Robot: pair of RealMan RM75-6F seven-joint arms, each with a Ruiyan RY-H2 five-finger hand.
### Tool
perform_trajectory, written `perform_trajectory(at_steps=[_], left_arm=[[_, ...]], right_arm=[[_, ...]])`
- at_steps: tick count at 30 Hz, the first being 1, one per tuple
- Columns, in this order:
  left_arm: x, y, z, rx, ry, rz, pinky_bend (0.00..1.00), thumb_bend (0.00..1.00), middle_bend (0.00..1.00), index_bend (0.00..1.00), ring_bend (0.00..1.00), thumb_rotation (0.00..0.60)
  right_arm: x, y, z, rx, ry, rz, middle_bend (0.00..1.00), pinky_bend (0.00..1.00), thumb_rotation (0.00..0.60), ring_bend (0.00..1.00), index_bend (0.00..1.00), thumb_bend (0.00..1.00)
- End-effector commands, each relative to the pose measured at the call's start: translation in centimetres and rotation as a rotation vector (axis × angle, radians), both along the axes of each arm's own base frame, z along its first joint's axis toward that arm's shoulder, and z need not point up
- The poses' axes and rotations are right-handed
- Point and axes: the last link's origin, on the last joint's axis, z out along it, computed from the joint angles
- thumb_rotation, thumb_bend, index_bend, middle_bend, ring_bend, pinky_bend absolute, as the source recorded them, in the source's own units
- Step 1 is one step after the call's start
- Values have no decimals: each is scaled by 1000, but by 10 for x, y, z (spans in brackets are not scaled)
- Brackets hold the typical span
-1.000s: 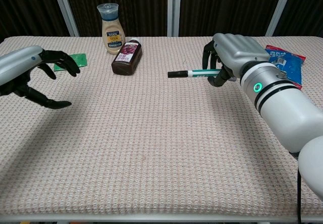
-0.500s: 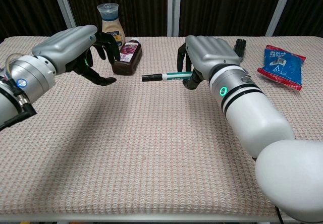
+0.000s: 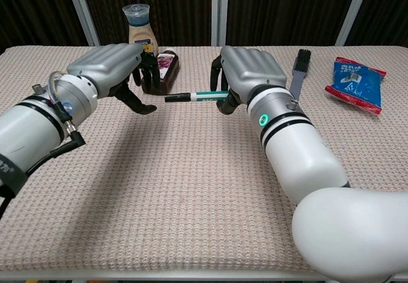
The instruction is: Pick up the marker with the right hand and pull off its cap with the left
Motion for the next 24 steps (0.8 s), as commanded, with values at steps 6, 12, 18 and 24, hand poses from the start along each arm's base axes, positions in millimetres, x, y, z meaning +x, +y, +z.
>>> perform_trajectory(at_steps=[6,12,18,24], left_arm=[[3,-3,-2,3,1,37,547,221,495,487,426,600],[12,-3,-4,6,10,54,559,221,509,503,439,600],[20,-3,-4,4,15,67,564,220,516,509,448,600],[24,-5,-2,0,22,72,567,219,518,506,448,600]], right_arm=[[4,-2,-4,-4,-9,-2,632,116,600,332,679,327],[10,-1,-9,-5,-20,5,632,118,600,332,679,327],[14,0,-16,-6,-17,7,632,119,600,332,679,327],[15,-1,-19,-12,-21,3,632,120,600,332,679,327]])
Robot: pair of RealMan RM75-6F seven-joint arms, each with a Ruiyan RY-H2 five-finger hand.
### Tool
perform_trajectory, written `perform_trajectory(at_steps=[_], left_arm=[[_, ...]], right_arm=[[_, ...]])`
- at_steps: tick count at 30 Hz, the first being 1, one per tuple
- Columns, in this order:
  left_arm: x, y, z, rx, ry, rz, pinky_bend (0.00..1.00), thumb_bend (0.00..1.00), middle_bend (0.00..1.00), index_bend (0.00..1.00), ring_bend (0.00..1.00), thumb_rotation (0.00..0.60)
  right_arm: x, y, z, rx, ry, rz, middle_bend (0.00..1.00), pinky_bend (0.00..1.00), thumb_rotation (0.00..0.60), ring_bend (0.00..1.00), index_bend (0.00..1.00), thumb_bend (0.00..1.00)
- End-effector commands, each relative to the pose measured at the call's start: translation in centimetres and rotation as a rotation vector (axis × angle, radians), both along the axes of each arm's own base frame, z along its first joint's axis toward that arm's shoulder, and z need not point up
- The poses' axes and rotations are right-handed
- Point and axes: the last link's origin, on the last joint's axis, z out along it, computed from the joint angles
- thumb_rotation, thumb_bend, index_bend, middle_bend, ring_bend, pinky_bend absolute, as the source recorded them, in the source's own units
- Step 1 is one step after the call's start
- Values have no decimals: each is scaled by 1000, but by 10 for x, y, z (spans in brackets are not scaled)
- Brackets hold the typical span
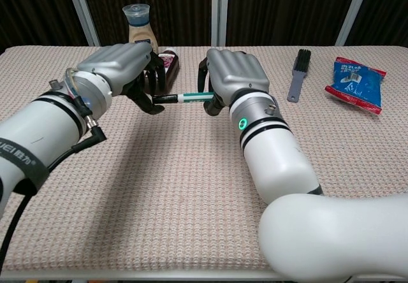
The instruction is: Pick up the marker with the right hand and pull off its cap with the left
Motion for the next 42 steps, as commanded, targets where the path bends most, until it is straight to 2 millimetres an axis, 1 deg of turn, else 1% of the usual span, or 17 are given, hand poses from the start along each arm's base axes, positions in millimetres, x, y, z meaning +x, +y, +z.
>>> perform_trajectory(at_steps=[1,14,22,35,39,42], left_arm=[[0,-1,1,-2,3,4,568,219,518,506,448,600],[-5,1,-1,1,-16,29,585,219,539,525,470,600],[-5,0,-1,11,-26,32,618,258,572,563,507,600],[-9,0,-7,-6,-26,53,648,282,609,601,547,600],[-11,1,-7,1,-30,60,662,282,627,619,566,600],[-13,2,-5,8,-32,64,669,301,635,631,575,600]], right_arm=[[1,0,-2,0,-4,-1,632,120,600,332,679,327],[4,2,-6,21,-30,-12,631,123,600,333,679,327],[2,2,-7,27,-29,-20,631,124,600,333,680,327],[1,2,-6,26,-34,-19,631,124,600,333,680,327],[-1,1,-5,22,-32,-25,631,124,600,333,681,327],[-3,1,-4,20,-31,-30,631,124,600,333,681,327]])
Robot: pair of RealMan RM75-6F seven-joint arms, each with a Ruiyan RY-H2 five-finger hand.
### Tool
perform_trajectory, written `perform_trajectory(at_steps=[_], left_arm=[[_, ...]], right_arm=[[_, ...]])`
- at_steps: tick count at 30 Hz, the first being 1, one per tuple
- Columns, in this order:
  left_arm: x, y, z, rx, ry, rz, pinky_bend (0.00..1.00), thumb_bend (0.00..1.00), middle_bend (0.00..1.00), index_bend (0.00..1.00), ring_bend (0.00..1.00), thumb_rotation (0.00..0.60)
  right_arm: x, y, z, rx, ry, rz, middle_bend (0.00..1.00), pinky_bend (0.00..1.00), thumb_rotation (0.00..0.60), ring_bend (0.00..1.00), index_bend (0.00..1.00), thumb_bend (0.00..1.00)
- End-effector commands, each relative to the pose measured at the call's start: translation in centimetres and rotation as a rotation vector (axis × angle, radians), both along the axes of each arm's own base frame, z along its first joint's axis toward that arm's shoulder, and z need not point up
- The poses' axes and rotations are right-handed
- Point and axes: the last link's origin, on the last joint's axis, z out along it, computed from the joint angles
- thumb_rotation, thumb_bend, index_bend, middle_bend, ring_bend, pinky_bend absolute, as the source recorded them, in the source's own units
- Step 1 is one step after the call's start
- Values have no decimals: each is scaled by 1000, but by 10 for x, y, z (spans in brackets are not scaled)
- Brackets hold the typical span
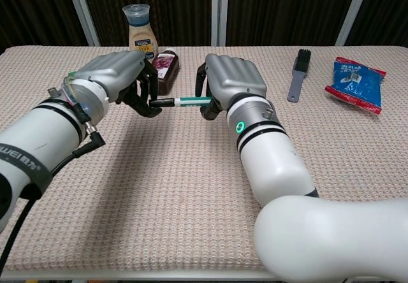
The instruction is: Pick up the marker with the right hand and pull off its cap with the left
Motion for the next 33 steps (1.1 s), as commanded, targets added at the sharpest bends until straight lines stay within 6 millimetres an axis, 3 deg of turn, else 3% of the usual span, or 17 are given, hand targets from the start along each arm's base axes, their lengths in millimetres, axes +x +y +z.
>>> perform_trajectory(at_steps=[1,9,21,24,26,29,31,33], left_arm=[[-2,1,1,4,2,3,669,308,636,632,577,600],[-10,1,6,9,-20,11,672,310,642,636,581,600],[-55,-5,1,-20,-63,44,670,311,631,625,575,600],[-66,-9,-4,-52,-69,50,617,222,565,556,506,600],[-70,-10,-5,-66,-83,49,538,134,468,481,410,600],[-72,-9,-2,-63,-80,34,437,73,341,391,296,600],[-72,-8,1,-44,-80,21,402,62,305,368,267,600],[-71,-7,5,-31,-86,13,385,61,301,363,264,600]], right_arm=[[-2,0,0,-1,4,-2,631,124,600,333,681,327],[-12,1,2,-4,25,-12,632,124,600,333,681,327],[-55,1,12,-10,69,-59,629,124,600,333,681,327],[-64,1,10,12,82,-69,617,126,600,326,678,325],[-67,2,8,44,90,-69,557,107,600,283,613,284],[-69,3,10,65,84,-64,380,58,600,156,413,143],[-69,3,13,61,63,-58,310,49,600,109,336,101],[-70,4,17,58,47,-55,294,45,600,100,319,92]])
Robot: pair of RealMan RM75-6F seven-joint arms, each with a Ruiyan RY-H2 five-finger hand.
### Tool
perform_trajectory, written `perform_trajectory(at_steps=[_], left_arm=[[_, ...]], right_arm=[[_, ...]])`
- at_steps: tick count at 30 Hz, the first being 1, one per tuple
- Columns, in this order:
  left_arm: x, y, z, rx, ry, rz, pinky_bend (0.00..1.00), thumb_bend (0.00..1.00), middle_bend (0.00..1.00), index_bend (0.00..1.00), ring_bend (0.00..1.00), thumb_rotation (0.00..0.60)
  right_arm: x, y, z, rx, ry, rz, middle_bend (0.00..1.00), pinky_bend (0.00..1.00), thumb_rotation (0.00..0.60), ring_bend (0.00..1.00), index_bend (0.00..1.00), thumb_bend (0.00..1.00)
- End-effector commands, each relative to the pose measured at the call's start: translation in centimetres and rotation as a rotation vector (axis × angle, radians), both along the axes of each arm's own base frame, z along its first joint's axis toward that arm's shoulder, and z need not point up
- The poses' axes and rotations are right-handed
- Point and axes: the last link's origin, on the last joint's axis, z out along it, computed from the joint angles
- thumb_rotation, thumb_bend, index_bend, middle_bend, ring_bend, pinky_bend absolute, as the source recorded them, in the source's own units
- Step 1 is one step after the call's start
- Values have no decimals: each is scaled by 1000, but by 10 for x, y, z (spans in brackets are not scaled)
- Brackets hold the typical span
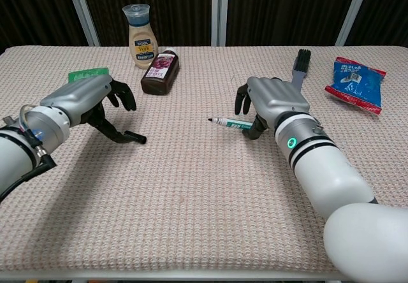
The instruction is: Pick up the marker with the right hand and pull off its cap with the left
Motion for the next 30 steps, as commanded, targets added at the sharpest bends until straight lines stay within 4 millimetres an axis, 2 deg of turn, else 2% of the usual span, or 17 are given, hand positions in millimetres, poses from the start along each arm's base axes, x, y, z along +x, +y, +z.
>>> perform_trajectory(at_steps=[1,6,9,12,15,19,22,25,30], left_arm=[[0,1,6,24,-5,-8,380,61,301,361,264,600],[-3,-1,23,68,-17,-5,367,56,301,357,264,600],[-14,-6,39,118,-25,10,352,48,303,357,260,600],[-31,-16,59,182,-45,4,300,37,304,352,231,600],[-51,-32,77,235,-64,-40,242,34,304,347,194,600],[-81,-67,91,251,-74,-56,208,23,287,328,165,600],[-98,-95,95,237,-60,-34,203,19,279,317,157,600],[-109,-118,97,234,-37,-8,197,14,270,296,149,600],[-116,-142,99,262,-36,3,195,12,269,289,146,600]], right_arm=[[-3,2,8,-8,-30,5,291,43,600,100,318,90],[-10,11,29,-51,-78,16,292,40,600,100,318,90],[-22,22,54,-116,-112,33,294,40,600,100,318,89],[-43,34,83,-218,-140,54,279,39,600,97,313,87],[-73,42,110,-298,-178,128,249,39,600,58,303,91],[-127,66,138,-328,-145,126,233,32,600,12,288,84],[-160,91,151,-303,-63,57,217,31,600,0,257,82],[-180,116,156,-285,-21,-6,187,23,600,0,206,83],[-192,139,151,-280,-45,-44,177,17,600,0,190,85]])
